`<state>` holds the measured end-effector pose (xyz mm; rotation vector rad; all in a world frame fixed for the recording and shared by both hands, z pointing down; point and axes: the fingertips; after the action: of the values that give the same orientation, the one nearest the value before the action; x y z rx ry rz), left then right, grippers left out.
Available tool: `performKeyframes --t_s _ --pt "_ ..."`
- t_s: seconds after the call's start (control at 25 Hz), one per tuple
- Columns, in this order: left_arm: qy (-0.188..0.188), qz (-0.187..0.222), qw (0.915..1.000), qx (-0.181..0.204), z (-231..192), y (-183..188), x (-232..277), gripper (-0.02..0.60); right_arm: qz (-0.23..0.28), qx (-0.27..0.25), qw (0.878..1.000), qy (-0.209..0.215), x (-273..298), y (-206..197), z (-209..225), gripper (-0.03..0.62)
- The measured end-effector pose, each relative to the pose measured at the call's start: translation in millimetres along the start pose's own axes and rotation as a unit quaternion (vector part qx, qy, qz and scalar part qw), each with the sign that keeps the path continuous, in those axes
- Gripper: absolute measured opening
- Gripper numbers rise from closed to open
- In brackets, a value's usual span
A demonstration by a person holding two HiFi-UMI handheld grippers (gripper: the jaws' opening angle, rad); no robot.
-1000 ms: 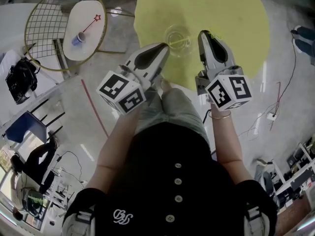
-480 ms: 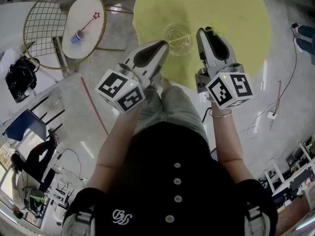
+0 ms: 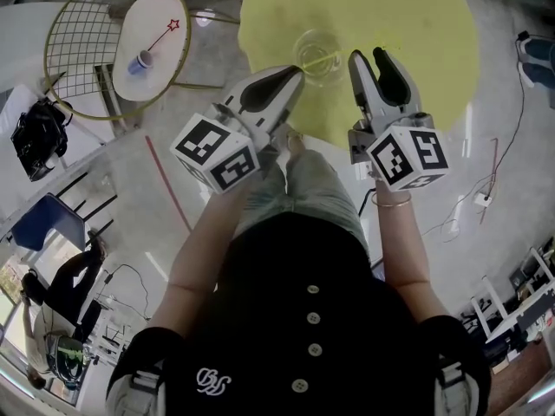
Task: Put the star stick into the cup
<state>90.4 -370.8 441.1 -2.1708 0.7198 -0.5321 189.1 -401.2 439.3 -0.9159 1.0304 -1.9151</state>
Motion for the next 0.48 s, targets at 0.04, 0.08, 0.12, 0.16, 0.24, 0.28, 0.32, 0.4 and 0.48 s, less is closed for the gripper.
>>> performKeyframes --t_s 0.04,0.08,0.12,0.16,0.24,0.28,0.32,0.4,0.48 --pt "-0.003 -0.001 1.0 0.002 1.7 0.4 -1.9 0.023 0.004 0.0 1.0 -0.004 -2.7 0.6 -1.8 0.163" --pt "-0.007 -0.002 1.0 0.003 3.7 0.5 -4.2 0.023 0.008 0.0 1.0 -0.008 -5.7 1.4 -4.1 0.166" --pt "-0.011 -0.003 0.9999 0.005 5.9 0.5 -6.4 0.023 0.012 -0.001 1.0 -0.011 -8.8 2.2 -6.7 0.167" --pt "-0.016 -0.005 0.9998 0.007 8.3 0.3 -8.7 0.023 0.016 -0.001 1.0 -0.014 -11.9 3.2 -9.6 0.167" --pt "-0.026 -0.008 0.9996 0.01 13.0 0.8 -13.8 0.023 0.023 -0.003 1.0 -0.021 -18.3 5.1 -15.7 0.167" --pt "-0.03 -0.009 0.9994 0.011 15.1 1.7 -16.9 0.023 0.026 -0.004 0.999 -0.024 -21.1 5.4 -18.9 0.167" --pt "-0.034 -0.01 0.9993 0.012 16.9 2.8 -20.2 0.023 0.028 -0.005 0.999 -0.028 -23.3 5.2 -22.0 0.167" --pt "-0.042 -0.011 0.9989 0.014 21.0 4.7 -27.5 0.023 0.034 -0.003 0.999 -0.036 -27.9 3.9 -27.7 0.167" --pt "-0.052 -0.007 0.9985 0.017 26.5 6.4 -35.2 0.023 0.043 -0.002 0.998 -0.047 -34.6 5.0 -33.7 0.167"
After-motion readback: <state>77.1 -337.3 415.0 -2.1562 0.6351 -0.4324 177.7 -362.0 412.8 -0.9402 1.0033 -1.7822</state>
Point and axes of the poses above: the fingertips, and each gripper's own axes: x forward along the fingers, z to its right, y out of its top, and after that the axes turned 5 degrees about z, right-handed
